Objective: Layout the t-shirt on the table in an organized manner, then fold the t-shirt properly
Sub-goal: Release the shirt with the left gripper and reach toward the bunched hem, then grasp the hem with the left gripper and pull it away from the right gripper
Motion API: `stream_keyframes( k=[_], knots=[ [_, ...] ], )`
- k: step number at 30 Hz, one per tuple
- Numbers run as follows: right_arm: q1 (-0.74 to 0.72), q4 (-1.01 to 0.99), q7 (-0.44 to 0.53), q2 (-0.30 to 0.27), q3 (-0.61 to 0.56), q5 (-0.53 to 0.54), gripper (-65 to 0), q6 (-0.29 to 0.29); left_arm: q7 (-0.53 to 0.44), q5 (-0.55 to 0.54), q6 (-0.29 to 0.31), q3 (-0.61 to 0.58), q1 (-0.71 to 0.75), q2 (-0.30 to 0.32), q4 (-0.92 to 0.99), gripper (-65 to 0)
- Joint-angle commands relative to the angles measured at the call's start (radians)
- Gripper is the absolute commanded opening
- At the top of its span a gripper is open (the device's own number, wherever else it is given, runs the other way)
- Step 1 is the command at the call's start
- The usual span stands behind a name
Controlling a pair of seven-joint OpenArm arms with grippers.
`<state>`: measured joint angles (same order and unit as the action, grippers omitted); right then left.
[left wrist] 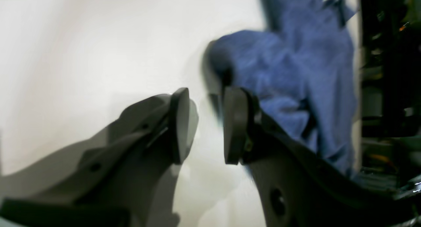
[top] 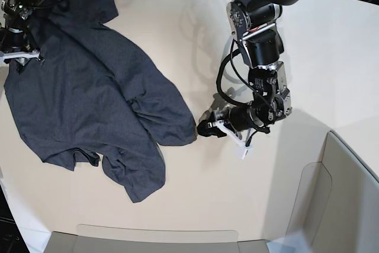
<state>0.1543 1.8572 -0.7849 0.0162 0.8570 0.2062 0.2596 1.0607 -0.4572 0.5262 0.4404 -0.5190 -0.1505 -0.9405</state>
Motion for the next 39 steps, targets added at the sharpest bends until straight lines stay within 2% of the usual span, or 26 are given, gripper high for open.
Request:
stream_keyframes(
  k=[1, 8, 18, 20, 24, 31, 35, 39],
  knots=[
    [-0.008, -0.008, 0.02, -0.025, 0.014, 0.003, -36.5, 0.005, -0.029, -0.018, 0.007, -0.005, -0.042, -0.007, 0.011, -46.8],
    [-0.005, -0.109, 0.02, -0.04, 0.02, 0.003, -36.5, 0.005, -0.102, -0.015, 0.007, -0.007, -0.094, -0.007, 0.117, -46.8],
    [-0.005, -0.118, 0.02, -0.04, 0.02, 0.003, -36.5, 0.005, -0.109, -0.016, 0.007, -0.007, -0.103, -0.007, 0.12, -47.4],
    [-0.006, -0.118, 0.02, -0.04, 0.02, 0.003, -36.5, 0.005, -0.109, -0.016, 0.007, -0.007, -0.102, -0.007, 0.12, -50.4],
    [-0.006, -0.12, 0.02, -0.038, 0.018, 0.003, -36.6, 0.005, -0.107, -0.013, 0.007, -0.007, -0.099, -0.007, 0.122, -65.0],
    [-0.012, -0.202, 0.022, -0.043, 0.018, 0.002, -36.6, 0.005, -0.096, -0.015, 0.007, -0.008, -0.077, -0.007, 0.114, -65.0],
    [-0.014, -0.216, 0.022, -0.043, 0.018, 0.002, -36.6, 0.005, -0.066, -0.018, 0.008, -0.004, -0.049, 0.045, 0.082, -65.0],
    [-0.026, -0.218, 0.022, -0.043, 0.018, 0.002, -36.6, 0.005, -0.017, -0.018, 0.008, -0.002, 0.01, 0.075, -0.053, -65.0]
  ],
)
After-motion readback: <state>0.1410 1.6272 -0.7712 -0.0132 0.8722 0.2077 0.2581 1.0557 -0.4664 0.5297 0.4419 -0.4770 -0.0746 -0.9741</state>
